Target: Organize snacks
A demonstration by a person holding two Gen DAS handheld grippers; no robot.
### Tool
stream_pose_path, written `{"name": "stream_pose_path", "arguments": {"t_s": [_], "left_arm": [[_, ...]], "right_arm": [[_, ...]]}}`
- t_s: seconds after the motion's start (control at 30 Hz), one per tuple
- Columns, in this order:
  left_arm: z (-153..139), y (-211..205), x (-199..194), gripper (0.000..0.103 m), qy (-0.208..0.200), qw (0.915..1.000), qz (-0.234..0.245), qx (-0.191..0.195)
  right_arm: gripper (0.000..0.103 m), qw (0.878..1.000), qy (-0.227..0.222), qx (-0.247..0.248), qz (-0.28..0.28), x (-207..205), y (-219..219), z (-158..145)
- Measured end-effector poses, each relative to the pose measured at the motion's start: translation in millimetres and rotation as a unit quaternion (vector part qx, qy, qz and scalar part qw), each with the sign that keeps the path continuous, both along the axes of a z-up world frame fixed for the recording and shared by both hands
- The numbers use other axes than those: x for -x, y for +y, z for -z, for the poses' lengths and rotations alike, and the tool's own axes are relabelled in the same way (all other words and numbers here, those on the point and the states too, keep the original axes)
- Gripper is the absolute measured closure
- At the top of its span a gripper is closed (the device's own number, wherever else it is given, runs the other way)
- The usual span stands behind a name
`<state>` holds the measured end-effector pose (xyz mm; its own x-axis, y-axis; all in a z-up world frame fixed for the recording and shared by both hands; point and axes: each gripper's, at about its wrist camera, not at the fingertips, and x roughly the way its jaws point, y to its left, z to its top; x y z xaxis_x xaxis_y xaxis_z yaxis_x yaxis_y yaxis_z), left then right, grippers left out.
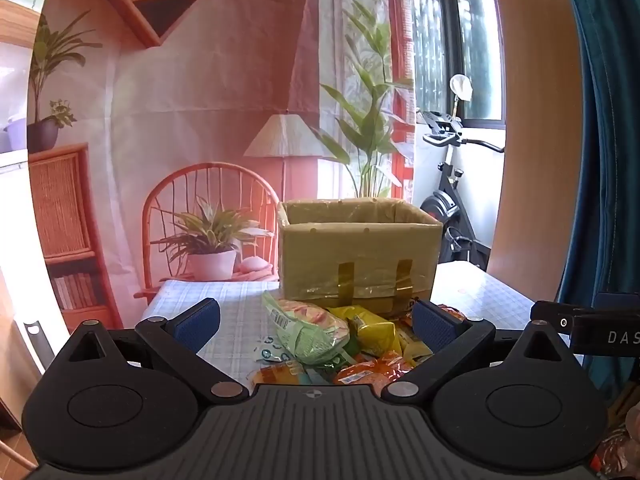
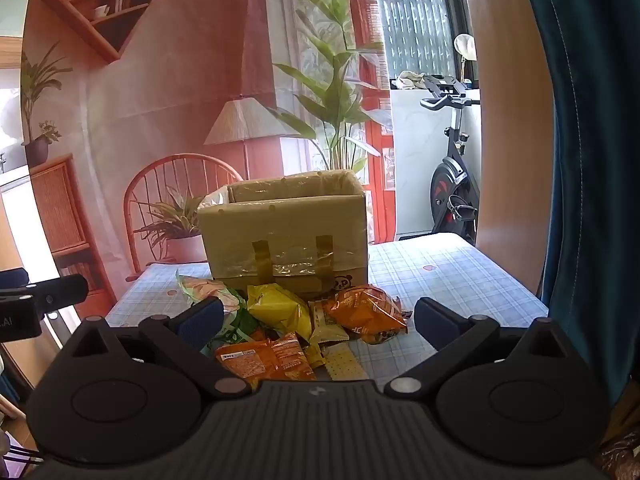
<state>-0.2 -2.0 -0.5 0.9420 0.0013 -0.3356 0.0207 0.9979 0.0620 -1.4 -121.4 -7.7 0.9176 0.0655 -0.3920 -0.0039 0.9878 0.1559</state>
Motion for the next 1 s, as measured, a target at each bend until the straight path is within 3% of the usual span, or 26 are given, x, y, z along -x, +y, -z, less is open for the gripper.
{"name": "stream_pose_path", "arguments": {"t_s": [0.13, 1.0], "left_arm": [[-3.0, -1.3, 7.2, 0.0, -0.019, 0.9998, 0.0, -0.002], [0.9, -1.3, 0.4, 0.0, -0.002, 1.0, -0.003, 0.004]], "right_arm": [[0.0, 1.0, 0.0, 0.001, 0.0, 0.0, -0.4, 0.1], [0.0, 1.0, 0.002, 0.003, 0.001, 0.6, -2.1, 0.9]]}}
